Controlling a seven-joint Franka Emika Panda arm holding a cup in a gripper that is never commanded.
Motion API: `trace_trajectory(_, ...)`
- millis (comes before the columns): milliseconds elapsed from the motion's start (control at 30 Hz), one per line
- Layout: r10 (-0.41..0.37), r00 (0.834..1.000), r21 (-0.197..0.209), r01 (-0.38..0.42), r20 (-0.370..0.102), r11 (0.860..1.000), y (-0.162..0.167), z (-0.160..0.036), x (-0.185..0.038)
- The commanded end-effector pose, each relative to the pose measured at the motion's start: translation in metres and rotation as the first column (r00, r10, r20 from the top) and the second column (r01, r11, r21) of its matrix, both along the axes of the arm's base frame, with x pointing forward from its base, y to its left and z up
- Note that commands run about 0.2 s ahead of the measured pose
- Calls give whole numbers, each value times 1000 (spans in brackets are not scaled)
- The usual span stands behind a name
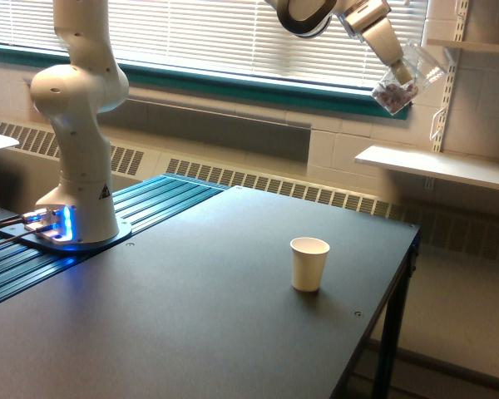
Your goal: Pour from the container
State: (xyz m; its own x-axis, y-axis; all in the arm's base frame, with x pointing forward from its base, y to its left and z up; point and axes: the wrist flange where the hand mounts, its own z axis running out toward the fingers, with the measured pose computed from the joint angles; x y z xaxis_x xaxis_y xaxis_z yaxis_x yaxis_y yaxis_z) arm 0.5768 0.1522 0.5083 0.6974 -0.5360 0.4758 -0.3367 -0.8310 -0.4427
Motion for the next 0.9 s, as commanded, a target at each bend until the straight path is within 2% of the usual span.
trace_trajectory(33, -38, 995, 15, 40, -96, 999, 0, -4, -6)
trace_trajectory(133, -60, 985, 1, 61, -162, 998, -1, -16, -15)
trace_trajectory(267, -60, 968, 4, 63, -245, 998, -6, -25, -27)
trace_trajectory(367, -64, 949, 37, 79, -308, 996, -14, -28, -36)
trace_trajectory(500, -101, 911, 51, 133, -400, 990, -24, -40, -54)
trace_trajectory(567, -142, 886, 22, 169, -441, 985, -30, -47, -63)
trace_trajectory(700, -188, 838, 9, 224, -513, 975, -47, -59, -77)
trace_trajectory(767, -223, 812, -11, 258, -539, 966, -55, -63, -82)
trace_trajectory(833, -242, 797, 5, 294, -554, 956, -64, -66, -85)
trace_trajectory(900, -247, 791, 9, 304, -559, 953, -67, -68, -87)
